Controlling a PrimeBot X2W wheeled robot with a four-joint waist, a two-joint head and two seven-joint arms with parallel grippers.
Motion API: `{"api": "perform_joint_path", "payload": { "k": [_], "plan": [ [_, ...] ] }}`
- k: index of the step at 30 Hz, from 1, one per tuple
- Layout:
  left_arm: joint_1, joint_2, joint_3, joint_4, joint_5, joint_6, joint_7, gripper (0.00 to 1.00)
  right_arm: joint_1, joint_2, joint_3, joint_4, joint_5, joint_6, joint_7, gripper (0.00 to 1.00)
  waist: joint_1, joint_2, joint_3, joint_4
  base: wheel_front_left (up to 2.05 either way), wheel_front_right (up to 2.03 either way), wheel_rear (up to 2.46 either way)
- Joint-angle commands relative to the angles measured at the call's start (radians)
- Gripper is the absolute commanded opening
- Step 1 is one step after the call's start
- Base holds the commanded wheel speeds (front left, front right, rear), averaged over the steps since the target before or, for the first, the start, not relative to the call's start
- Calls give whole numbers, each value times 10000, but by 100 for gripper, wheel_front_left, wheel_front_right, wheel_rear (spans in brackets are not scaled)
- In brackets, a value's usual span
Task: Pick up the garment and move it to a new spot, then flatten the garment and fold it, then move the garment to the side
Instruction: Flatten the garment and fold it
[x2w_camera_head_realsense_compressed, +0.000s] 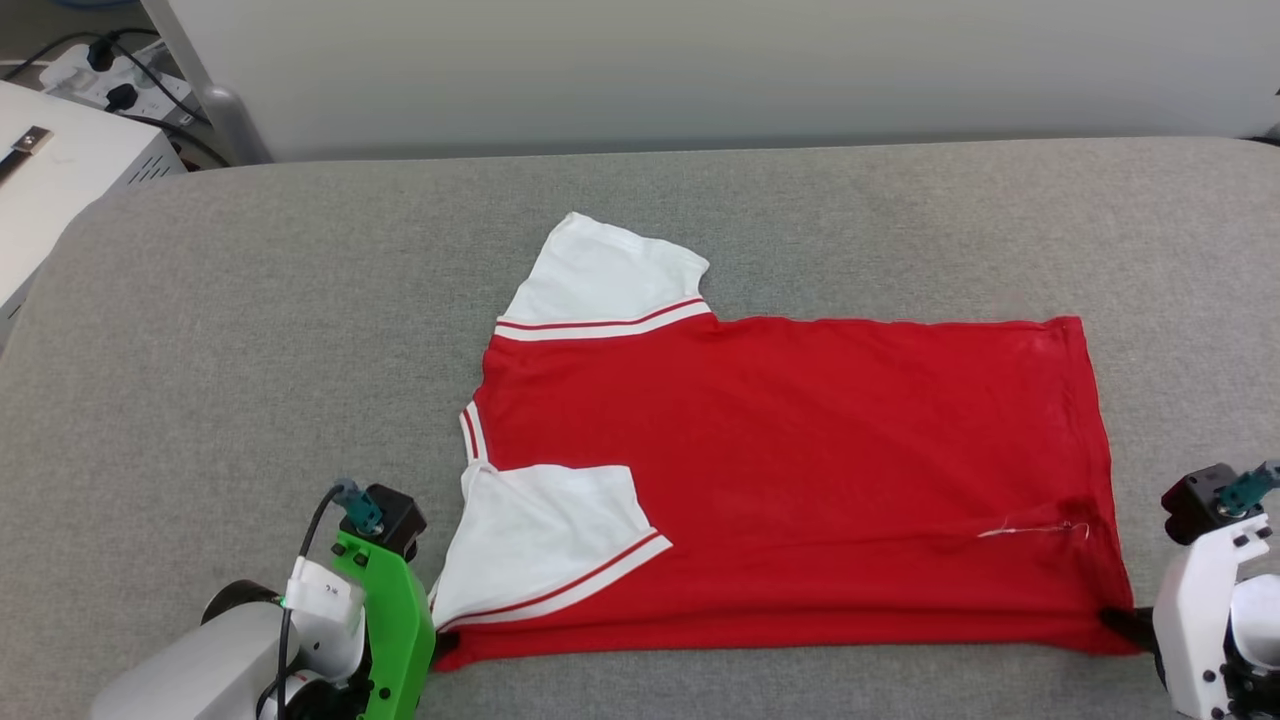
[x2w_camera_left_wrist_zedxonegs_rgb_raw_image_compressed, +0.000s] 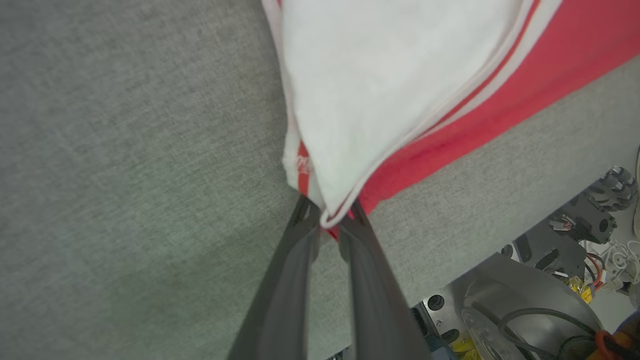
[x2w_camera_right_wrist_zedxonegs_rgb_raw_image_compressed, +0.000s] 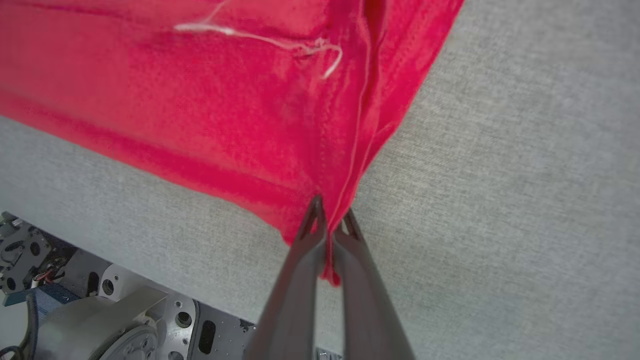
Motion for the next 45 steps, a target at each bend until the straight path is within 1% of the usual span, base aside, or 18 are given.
{"api": "perform_joint_path", "payload": {
  "k": [1, 2, 3, 4, 5, 6, 10, 14, 18, 20, 24, 28, 31, 35, 40, 43, 44, 45],
  "plan": [
    [70, -74, -44, 219, -8, 67, -41, 0, -34, 138, 48, 227, -87, -7, 50, 0, 0, 41, 60, 42, 0, 0, 0],
    [57, -124, -51, 302, 0, 56, -59, 0, -42, 227, 67, 336, -111, -7, 27, 0, 0, 41, 66, 54, 0, 0, 0],
    [37, -177, -51, 397, 10, 45, -94, 9, -49, 330, 93, 453, -134, -7, -15, 0, 0, 41, 64, 66, 0, 0, 0],
    [27, -215, -39, 466, 16, 41, -146, 41, -49, 398, 111, 525, -134, -7, -46, 11, 0, 41, 57, 76, 0, 0, 0],
    [4, -247, -18, 524, 38, 31, -232, 83, -51, 466, 96, 595, -124, -7, -141, 47, 0, 41, 40, 88, 0, 0, 0],
    [-31, -252, 11, 560, 89, 36, -341, 100, -57, 495, 74, 637, -158, -7, -265, 100, 0, 41, 18, 97, 0, 0, 0],
    [-160, -119, 114, 502, 209, 14, -597, 100, -76, 454, -107, 619, -361, -7, -958, 100, 0, 41, -183, 106, 0, 0, 0],
    [-421, 173, 365, 103, 308, 83, -864, 100, -39, 306, -565, 355, -683, -7, -2010, 100, 0, 41, -380, 83, 0, 0, 0],
    [-961, 433, 710, -296, 849, 503, -1467, 100, 18, 489, -1586, 217, -1102, -7, -3390, 100, 0, 41, -425, 17, 0, 0, 0],
    [-1264, 443, 875, -415, 1142, 756, -1782, 100, 32, 719, -2244, 149, -1425, -7, -4098, 100, 0, 41, -363, -52, 0, 0, 0],
    [-1963, 272, 1230, -509, 1630, 1171, -2404, 100, 63, 1376, -3637, -70, -2526, -7, -5407, 100, 0, 41, -90, -248, 0, 0, 0],
    [-2900, -138, 1561, -293, 2109, 1447, -3005, 100, 197, 2342, -5022, -637, -3832, -7, -6388, 100, 0, 41, 342, -506, 0, 0, 0],
    [-3653, -473, 1693, -46, 2457, 1582, -3242, 100, 341, 3029, -5786, -1217, -4602, -7, -6819, 100, 0, 41, 687, -691, 0, 0, 0],
    [-4799, -912, 1880, 543, 2686, 1446, -3349, 100, 565, 3827, -6492, -2189, -5508, -7, -7125, 100, 0, 41, 1237, -967, 0, 0, 0],
    [-6332, -1459, 1912, 1558, 2784, 870, -2975, 100, 730, 4521, -6787, -3234, -6144, -7, -7324, 100, 0, 41, 2038, -1369, 0, 0, 0],
    [-7153, -1747, 1791, 2200, 2755, 378, -2413, 100, 754, 4742, -6725, -3591, -6269, -7, -7373, 100, 0, 41, 2489, -1600, 0, 0, 0],
    [-7446, -1857, 1744, 2464, 2678, 216, -2063, 100, 740, 4770, -6677, -3669, -6289, -7, -7385, 100, 0, 41, 2667, -1689, 0, 0, 0],
    [-7940, -2046, 1651, 2954, 2496, -12, -1320, 100, 663, 4777, -6612, -3766, -6323, -7, -7424, 100, 0, 41, 2949, -1827, 0, 0, 0]
  ]
}}
